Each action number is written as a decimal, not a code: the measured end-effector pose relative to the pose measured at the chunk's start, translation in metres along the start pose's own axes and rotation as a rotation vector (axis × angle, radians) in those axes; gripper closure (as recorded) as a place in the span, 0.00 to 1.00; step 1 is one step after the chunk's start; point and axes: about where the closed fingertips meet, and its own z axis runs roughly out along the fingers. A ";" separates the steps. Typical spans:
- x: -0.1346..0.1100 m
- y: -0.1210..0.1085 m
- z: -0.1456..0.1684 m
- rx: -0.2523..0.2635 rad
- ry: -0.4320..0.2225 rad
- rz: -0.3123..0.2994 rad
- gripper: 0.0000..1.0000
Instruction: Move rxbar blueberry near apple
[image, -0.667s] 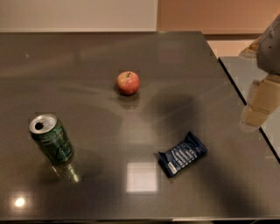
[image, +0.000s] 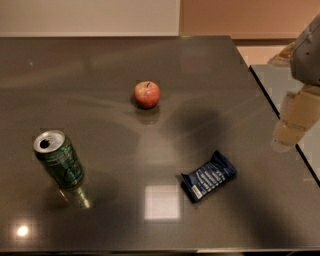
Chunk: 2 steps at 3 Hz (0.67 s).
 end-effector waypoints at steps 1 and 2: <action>-0.019 0.015 0.011 -0.044 -0.074 -0.069 0.00; -0.039 0.030 0.034 -0.089 -0.143 -0.155 0.00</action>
Offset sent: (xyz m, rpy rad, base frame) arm -0.0183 0.0814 -0.0642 0.1695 0.0575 0.3458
